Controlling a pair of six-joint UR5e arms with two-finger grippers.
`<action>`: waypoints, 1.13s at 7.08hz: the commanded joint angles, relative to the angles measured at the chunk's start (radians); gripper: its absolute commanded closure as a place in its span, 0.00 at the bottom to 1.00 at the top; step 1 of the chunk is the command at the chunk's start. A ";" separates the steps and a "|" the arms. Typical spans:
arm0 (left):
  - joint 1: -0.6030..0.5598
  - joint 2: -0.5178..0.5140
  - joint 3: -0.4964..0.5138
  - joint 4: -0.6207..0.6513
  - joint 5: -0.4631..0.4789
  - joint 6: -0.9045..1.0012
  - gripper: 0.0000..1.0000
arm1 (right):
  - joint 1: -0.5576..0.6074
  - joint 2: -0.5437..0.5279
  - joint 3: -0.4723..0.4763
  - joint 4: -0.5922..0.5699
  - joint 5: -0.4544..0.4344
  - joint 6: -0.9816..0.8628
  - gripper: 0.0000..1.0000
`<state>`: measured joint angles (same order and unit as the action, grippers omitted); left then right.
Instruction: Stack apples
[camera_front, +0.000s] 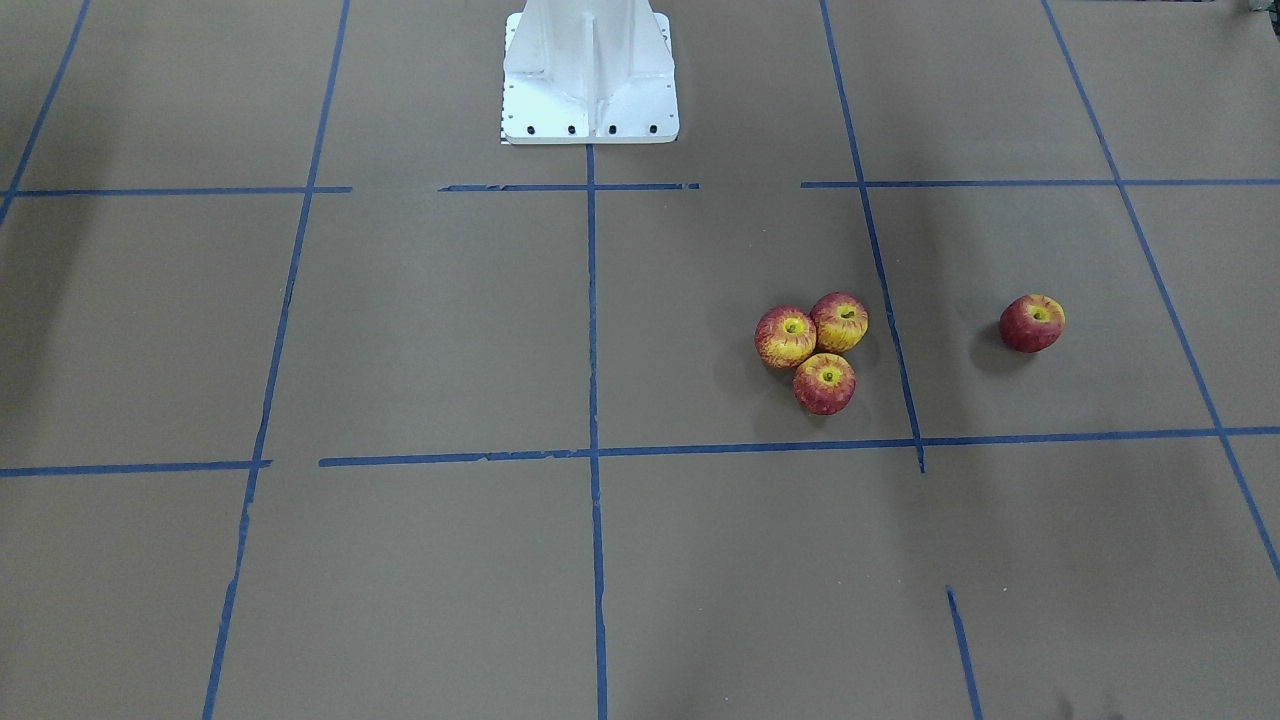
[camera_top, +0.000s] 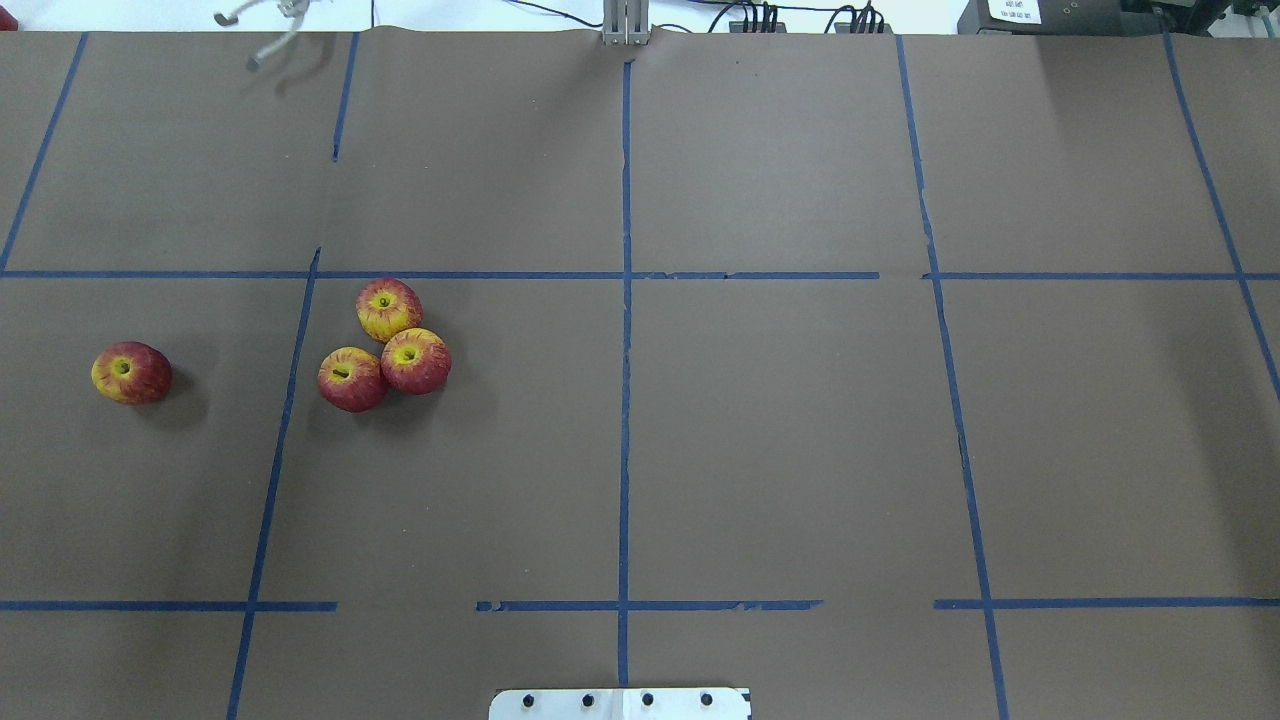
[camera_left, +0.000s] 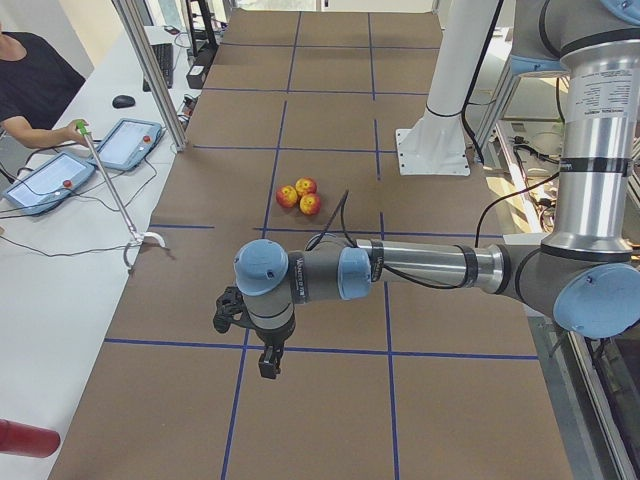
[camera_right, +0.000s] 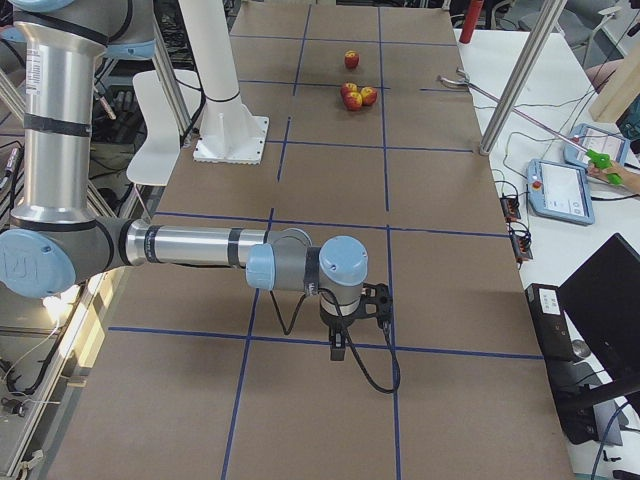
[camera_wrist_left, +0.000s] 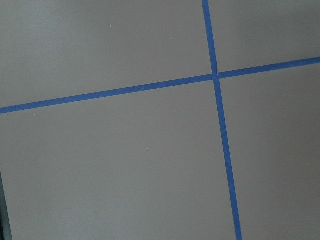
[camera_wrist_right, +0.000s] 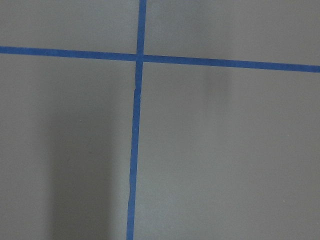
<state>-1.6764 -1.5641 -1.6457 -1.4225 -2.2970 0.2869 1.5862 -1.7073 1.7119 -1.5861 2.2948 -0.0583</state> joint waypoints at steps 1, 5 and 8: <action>-0.002 0.001 -0.009 0.004 -0.004 0.002 0.00 | 0.000 0.000 0.000 0.000 0.000 0.000 0.00; 0.001 0.042 -0.023 -0.034 -0.141 0.000 0.00 | 0.000 0.000 0.000 0.001 0.002 0.002 0.00; 0.133 0.030 -0.003 -0.210 -0.252 -0.185 0.00 | 0.000 0.000 0.000 0.000 0.000 0.000 0.00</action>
<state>-1.6079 -1.5289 -1.6538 -1.5342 -2.5194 0.2333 1.5861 -1.7073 1.7119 -1.5849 2.2950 -0.0582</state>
